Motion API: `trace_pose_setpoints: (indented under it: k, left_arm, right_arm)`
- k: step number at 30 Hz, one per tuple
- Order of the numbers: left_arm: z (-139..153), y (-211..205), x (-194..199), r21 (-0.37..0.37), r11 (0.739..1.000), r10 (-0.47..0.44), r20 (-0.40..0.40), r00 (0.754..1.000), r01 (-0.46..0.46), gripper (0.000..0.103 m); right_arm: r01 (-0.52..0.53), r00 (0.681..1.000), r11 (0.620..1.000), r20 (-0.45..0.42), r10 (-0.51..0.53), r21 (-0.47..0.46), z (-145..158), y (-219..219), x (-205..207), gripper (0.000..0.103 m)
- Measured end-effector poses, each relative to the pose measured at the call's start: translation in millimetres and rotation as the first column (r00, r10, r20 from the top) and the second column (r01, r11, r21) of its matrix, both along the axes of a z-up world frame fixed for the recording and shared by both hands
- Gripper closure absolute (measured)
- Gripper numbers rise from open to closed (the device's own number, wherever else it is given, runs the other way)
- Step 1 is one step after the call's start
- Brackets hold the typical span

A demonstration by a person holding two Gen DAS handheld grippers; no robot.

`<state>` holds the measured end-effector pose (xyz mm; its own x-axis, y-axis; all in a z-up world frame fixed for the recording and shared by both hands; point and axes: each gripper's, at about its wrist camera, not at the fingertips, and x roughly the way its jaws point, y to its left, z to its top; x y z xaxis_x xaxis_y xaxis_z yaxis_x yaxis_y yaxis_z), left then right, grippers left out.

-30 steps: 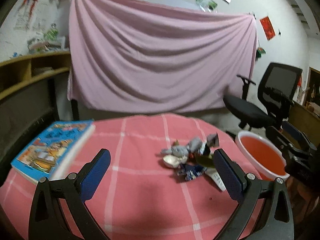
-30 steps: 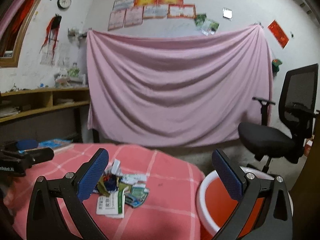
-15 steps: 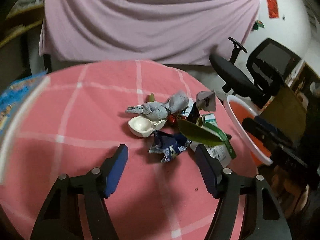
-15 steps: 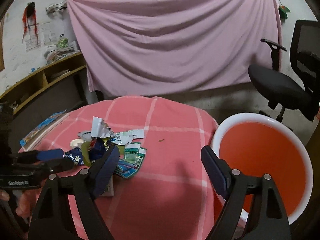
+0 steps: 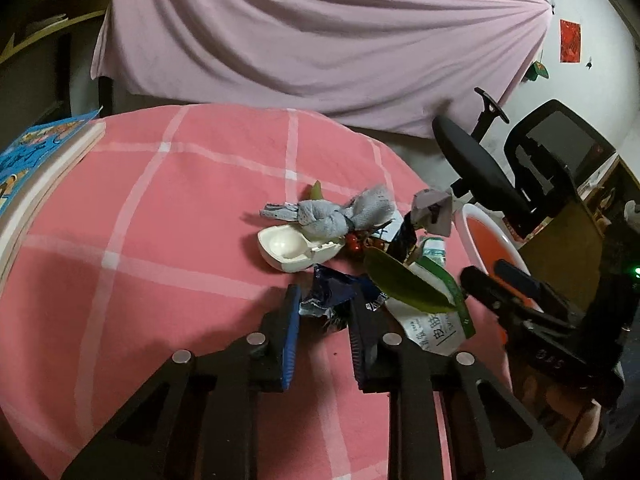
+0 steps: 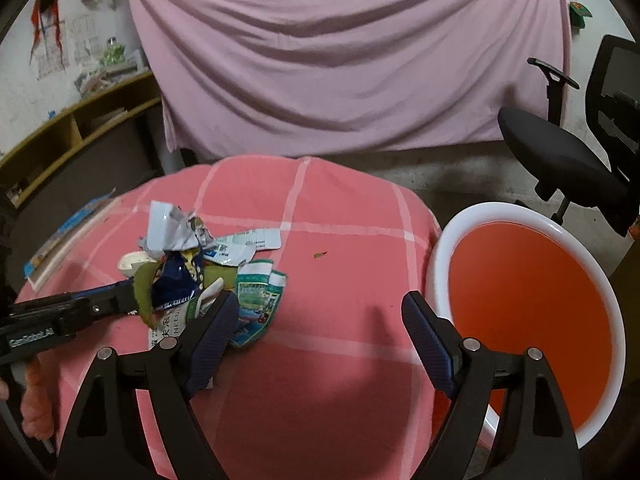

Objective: Collect trash
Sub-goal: 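Grasp the blue wrapper with the left gripper while the right gripper grasps a green packet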

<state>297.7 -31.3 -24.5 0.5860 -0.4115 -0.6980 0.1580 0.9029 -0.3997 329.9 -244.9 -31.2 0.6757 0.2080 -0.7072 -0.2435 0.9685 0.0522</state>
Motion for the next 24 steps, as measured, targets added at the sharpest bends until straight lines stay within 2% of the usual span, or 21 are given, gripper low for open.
trace_pose_setpoints:
  k: [4, 6, 8, 13, 17, 20, 24]
  left_arm:
    - [4, 8, -9, -0.012, 0.999, 0.049, 0.018, 0.999, -0.048, 0.089]
    - [8, 16, -13, -0.028, 0.996, 0.087, 0.043, 0.995, -0.086, 0.089]
    - [10, 20, -18, -0.041, 0.993, 0.113, 0.062, 0.992, -0.11, 0.089]
    - [13, 17, -26, -0.013, 0.992, 0.123, 0.103, 0.987, -0.122, 0.09]
    - [17, 14, -35, -0.026, 0.992, 0.124, 0.153, 0.98, -0.122, 0.09]
    - [18, 15, -41, -0.041, 0.993, 0.117, 0.176, 0.978, -0.111, 0.09]
    - [21, 19, -50, -0.049, 0.992, 0.128, 0.21, 0.969, -0.12, 0.09]
  right_arm:
    - [-0.033, 0.999, 0.997, -0.026, 0.035, 0.074, -1, 6, 3, 0.022]
    - [-0.046, 0.998, 0.996, -0.047, 0.049, 0.075, -4, 10, 6, 0.036]
    - [-0.045, 0.997, 0.996, -0.066, 0.05, 0.078, -7, 11, 8, 0.04]
    - [-0.058, 0.99, 0.993, -0.122, 0.07, 0.099, -13, 13, 17, 0.045]
    - [-0.098, 0.987, 0.987, -0.114, 0.112, 0.125, -11, 15, 14, 0.086]
    - [-0.133, 0.983, 0.975, -0.103, 0.153, 0.179, -10, 12, 11, 0.092]
    - [-0.137, 0.986, 0.962, -0.06, 0.155, 0.235, -4, 3, 6, 0.095]
